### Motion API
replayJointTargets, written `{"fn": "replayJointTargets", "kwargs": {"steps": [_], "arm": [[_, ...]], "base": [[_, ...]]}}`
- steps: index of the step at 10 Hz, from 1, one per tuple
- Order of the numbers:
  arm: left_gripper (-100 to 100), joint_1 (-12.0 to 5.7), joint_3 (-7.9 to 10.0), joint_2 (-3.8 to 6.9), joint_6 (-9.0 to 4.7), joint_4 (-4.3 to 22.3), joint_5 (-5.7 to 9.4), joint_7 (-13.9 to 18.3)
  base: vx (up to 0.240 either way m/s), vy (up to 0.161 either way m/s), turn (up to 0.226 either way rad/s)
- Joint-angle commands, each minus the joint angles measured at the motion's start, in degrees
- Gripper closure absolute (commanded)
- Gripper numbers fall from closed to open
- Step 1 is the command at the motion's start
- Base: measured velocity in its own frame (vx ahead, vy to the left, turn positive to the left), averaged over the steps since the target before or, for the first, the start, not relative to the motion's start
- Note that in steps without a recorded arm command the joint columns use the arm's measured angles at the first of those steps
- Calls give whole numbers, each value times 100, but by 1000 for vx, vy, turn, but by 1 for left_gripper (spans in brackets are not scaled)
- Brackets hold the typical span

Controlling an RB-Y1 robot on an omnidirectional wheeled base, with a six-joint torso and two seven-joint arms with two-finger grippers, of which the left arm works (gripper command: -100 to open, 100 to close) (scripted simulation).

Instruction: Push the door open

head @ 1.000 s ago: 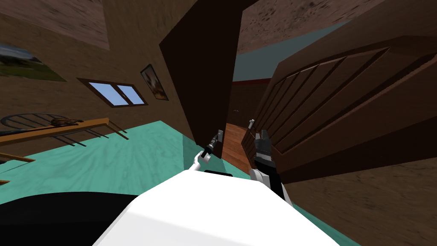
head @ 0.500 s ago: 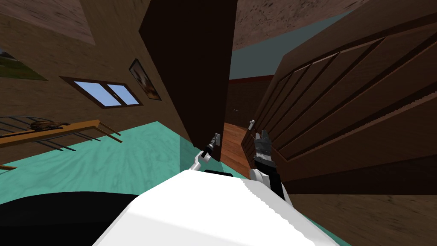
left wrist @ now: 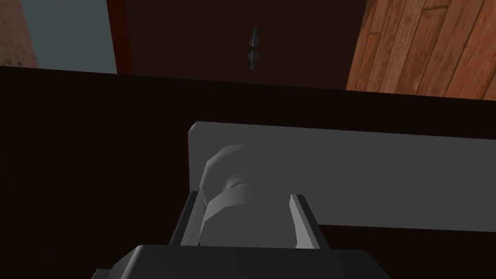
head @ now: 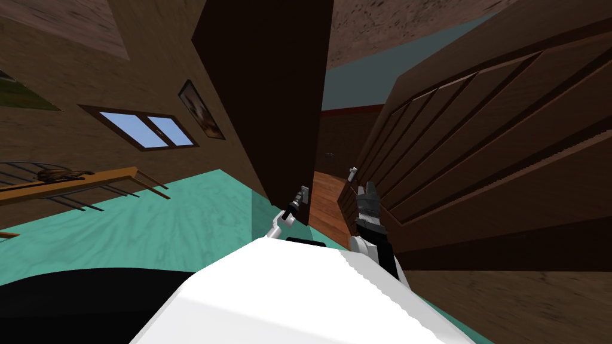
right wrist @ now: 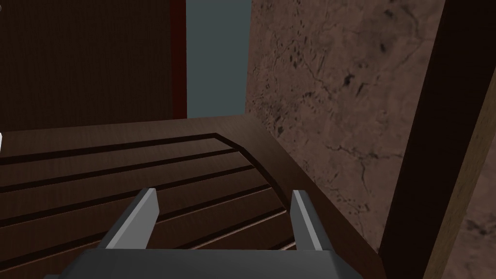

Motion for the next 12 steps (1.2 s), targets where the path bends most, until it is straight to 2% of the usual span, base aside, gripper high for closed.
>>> {"fn": "replayJointTargets", "kwargs": {"steps": [1, 6, 12], "arm": [[100, 28, -13, 0, -3, 8, -1, 2], [100, -63, 284, 36, 9, 94, 14, -107], [100, -140, 627, 29, 21, 206, 29, -238]], "base": [[0, 0, 0], [141, -88, 44], [146, -108, 71]]}}
